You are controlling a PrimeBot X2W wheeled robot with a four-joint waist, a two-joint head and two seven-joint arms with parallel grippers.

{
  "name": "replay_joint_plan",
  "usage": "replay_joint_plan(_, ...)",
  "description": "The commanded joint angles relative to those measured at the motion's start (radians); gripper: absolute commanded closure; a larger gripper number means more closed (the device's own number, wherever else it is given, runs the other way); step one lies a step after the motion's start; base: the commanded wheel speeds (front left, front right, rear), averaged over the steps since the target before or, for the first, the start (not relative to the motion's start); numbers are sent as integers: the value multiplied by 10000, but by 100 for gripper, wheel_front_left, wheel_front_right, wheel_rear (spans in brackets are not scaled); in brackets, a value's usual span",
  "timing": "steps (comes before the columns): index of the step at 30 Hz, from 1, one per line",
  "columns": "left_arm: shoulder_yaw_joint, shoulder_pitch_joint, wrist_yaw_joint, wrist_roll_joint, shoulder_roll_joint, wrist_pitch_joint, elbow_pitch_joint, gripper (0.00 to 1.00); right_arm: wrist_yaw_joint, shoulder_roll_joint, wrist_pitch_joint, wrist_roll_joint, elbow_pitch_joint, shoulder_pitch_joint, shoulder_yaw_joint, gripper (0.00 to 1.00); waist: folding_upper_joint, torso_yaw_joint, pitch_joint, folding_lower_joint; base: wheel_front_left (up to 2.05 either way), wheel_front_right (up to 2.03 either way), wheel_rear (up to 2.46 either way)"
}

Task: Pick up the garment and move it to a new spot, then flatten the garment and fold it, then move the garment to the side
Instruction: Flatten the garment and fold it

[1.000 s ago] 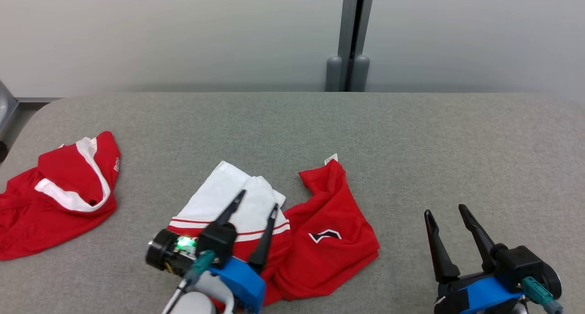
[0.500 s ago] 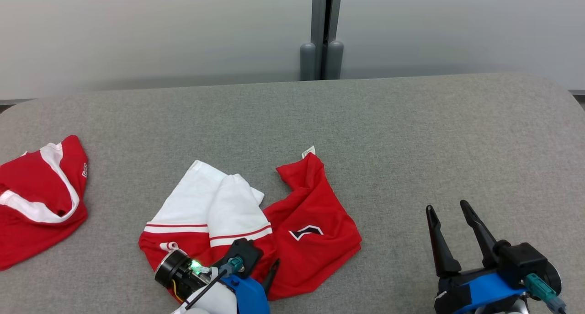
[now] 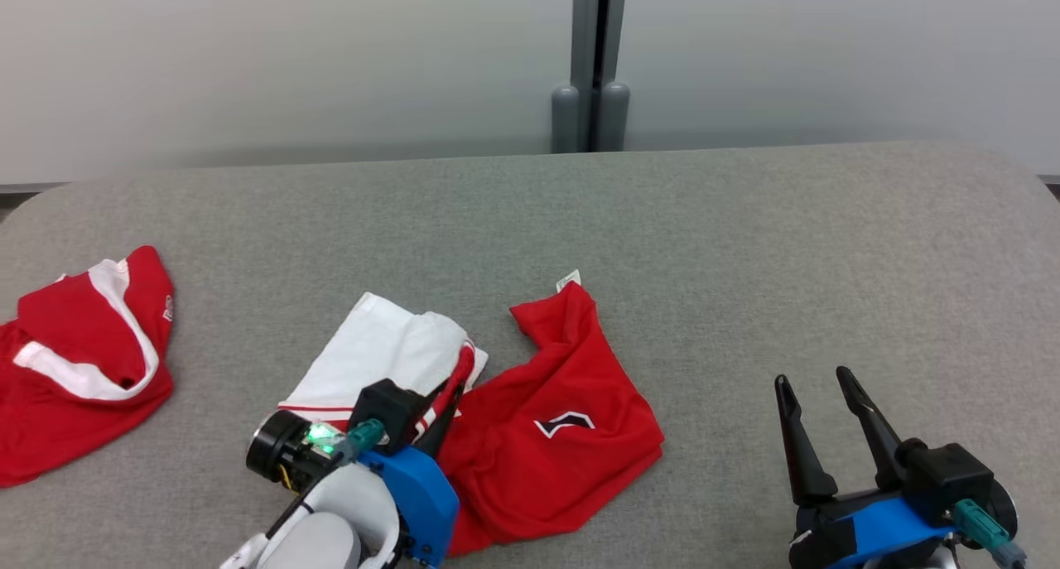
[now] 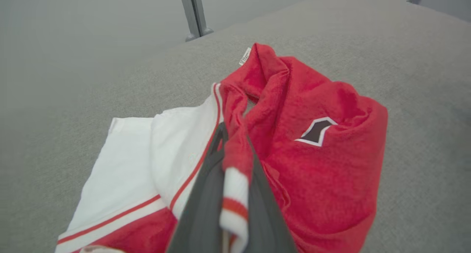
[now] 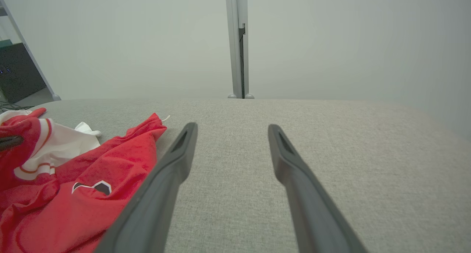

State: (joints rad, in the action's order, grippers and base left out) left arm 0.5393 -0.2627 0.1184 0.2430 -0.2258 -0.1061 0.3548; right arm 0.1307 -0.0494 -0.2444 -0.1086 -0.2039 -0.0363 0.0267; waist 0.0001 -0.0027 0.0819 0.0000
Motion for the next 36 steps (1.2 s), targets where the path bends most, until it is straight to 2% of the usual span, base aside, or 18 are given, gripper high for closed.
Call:
replay_joint_plan(1, -67, 53, -23, 92, -24, 60, -143, 100, 1, -20, -61, -77, -11, 57, -25, 0, -1, 76, -30, 0, 0, 0, 0)
replay_joint_plan(5, -240, 642, 34, 806, -204, -285, -1170, 100, 1, -22, -97, -86, -122, 187, -34, 0, -1, 446, -221, 0, 0, 0, 0)
replay_joint_plan(10, -142, 1839, 33, 1737, -664, -1524, -2621, 100, 1, -22, -124, -15, -272, 228, -222, 0, -1, 939, -401, 0, 0, 0, 0)
replay_joint_plan(17, -365, 3821, -505, 2504, -1450, -2612, -3848, 100, 1, -26, -150, 111, -481, 200, -407, 0, -1, 1372, -394, 0, 0, 0, 0)
replay_joint_plan(22, -634, 4540, -866, 2704, -1751, -2739, -4252, 100, 1, -25, -179, 158, -628, 234, -485, 0, -1, 1581, -394, 0, 0, 0, 0)
replay_joint_plan(23, -671, 4539, -902, 2678, -1758, -2624, -4342, 9, 1, -25, -179, 171, -672, 235, -480, 0, -1, 1605, -404, 0, 0, 0, 0)
replay_joint_plan(24, -726, 4472, -931, 2683, -1671, -2438, -4454, 0, 1, -23, -185, 174, -708, 234, -471, 0, -1, 1621, -419, 0, 0, 0, 0)
replay_joint_plan(30, -1182, 3710, -886, 2456, -1281, -832, -4828, 0, 1, -24, -206, 139, -813, 153, -328, 0, -1, 1524, -487, 0, 0, 0, 0)
replay_joint_plan(36, -2045, 2536, -1211, 2246, -1051, 535, -4308, 0, 1, -26, -205, 174, -838, 4, -312, 0, -1, 1124, -388, 0, 0, 0, 0)
